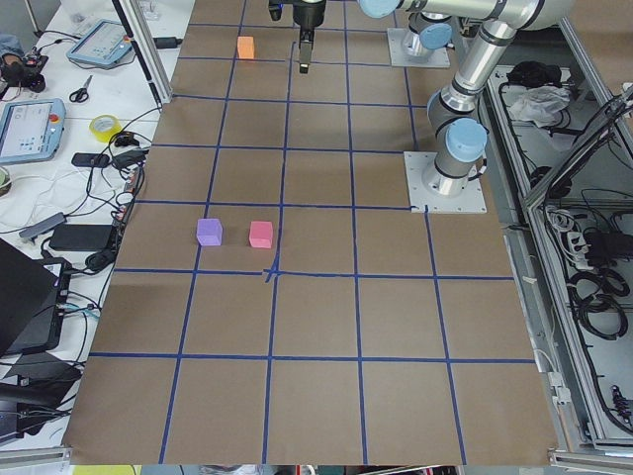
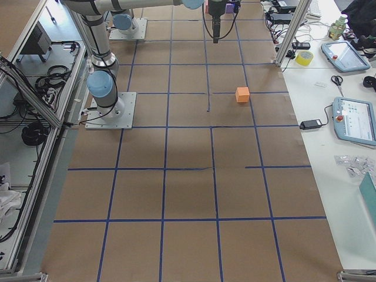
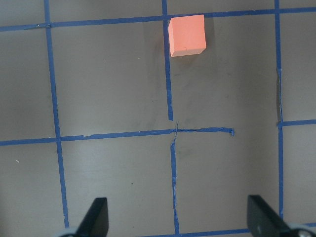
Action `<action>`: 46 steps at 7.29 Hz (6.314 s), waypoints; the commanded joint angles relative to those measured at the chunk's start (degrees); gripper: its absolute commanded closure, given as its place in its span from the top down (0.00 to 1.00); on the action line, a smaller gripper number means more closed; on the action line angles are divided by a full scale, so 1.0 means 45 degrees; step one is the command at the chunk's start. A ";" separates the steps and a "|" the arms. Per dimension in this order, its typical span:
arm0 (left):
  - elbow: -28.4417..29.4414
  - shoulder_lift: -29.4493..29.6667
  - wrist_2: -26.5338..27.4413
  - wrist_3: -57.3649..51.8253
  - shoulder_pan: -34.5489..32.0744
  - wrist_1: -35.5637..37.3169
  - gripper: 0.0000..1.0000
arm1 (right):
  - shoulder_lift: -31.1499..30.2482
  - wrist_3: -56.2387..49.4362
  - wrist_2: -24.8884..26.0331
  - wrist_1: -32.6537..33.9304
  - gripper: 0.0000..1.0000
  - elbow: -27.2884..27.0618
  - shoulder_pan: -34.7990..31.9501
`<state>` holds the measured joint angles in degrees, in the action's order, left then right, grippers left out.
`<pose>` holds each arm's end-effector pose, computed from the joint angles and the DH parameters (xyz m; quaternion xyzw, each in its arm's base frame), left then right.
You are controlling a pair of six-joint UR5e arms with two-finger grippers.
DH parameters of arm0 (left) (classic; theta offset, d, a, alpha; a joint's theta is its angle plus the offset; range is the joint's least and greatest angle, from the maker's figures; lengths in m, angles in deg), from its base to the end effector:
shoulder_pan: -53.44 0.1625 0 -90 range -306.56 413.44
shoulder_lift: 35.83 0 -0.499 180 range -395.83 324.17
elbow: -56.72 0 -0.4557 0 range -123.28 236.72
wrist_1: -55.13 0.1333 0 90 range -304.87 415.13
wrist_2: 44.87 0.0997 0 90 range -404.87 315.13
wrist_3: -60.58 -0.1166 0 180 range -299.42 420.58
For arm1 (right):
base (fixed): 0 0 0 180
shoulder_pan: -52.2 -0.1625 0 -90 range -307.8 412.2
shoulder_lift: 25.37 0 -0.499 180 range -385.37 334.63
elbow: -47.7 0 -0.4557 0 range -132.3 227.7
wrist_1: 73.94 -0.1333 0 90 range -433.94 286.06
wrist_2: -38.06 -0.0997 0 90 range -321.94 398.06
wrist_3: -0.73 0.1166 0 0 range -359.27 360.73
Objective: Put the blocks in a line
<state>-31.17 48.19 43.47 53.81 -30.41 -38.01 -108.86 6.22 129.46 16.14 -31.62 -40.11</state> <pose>-0.0814 -0.5203 0.6154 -0.0060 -0.9989 0.0445 0.0095 0.1553 -0.6134 0.5826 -0.0282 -0.9988 0.0378 0.0097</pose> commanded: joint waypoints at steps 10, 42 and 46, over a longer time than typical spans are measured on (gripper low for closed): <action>-0.0019 0.0020 -0.0001 0.0000 -0.0020 0.0035 1.00 | -0.0079 0.0031 0.0116 -0.0096 1.00 -0.0009 0.0026; -0.0020 0.0001 -0.0020 0.0020 0.0077 0.0289 1.00 | 0.7223 0.3582 -0.1381 0.7286 0.00 0.1358 -0.2078; -0.0039 0.0001 -0.0001 0.0000 0.0039 0.0289 1.00 | 0.8845 0.3509 -0.0940 0.6471 0.00 0.3190 -0.3721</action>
<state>-31.33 48.24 43.42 53.82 -30.15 -36.71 -70.70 22.23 124.17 47.39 -19.87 -55.18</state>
